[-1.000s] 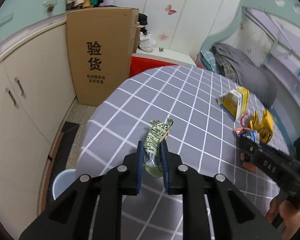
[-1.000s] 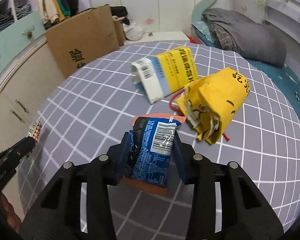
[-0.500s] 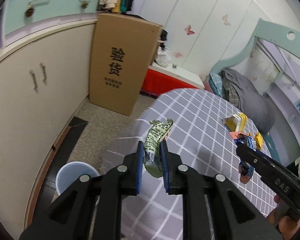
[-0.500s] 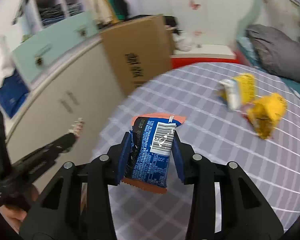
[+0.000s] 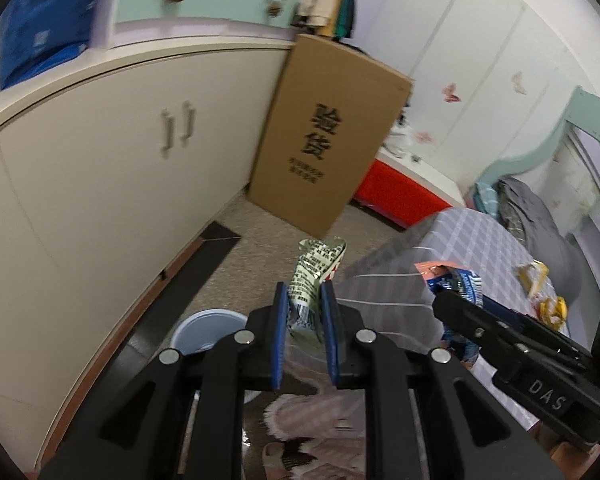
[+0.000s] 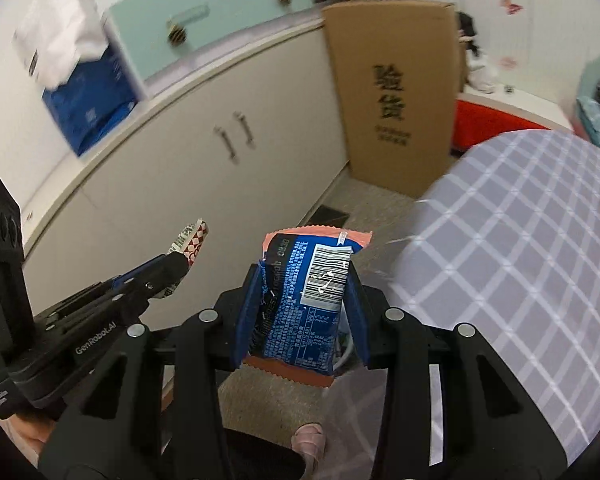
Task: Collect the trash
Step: 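Carry the green wrapper and blue bag over the bucket and open the right gripper, then open the left gripper over the bucket to drop the green wrapper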
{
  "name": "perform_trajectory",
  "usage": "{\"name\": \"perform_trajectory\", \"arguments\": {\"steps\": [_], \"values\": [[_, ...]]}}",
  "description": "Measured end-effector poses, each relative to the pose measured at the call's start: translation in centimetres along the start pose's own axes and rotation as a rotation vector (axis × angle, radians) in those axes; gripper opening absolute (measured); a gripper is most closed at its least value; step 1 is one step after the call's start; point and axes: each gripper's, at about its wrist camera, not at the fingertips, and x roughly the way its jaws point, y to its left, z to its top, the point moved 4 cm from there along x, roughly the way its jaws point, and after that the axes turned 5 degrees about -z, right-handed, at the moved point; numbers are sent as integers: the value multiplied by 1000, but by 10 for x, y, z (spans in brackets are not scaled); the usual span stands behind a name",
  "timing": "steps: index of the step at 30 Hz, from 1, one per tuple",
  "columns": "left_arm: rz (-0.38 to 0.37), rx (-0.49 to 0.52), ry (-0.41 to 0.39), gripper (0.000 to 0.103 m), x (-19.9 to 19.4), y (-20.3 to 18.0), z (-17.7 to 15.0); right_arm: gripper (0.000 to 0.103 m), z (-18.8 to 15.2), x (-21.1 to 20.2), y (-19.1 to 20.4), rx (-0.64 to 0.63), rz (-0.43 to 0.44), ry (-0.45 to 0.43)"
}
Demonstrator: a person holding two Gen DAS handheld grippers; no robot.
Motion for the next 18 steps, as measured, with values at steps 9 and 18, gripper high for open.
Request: {"name": "perform_trajectory", "arguments": {"steps": [9,18], "values": [[77,-76,19,16,15,61,-6,40,-3,61,40,-70,57,94],[115,-105,52,16,36,87,-11,66,-6,95,44,-81,75,111]]}}
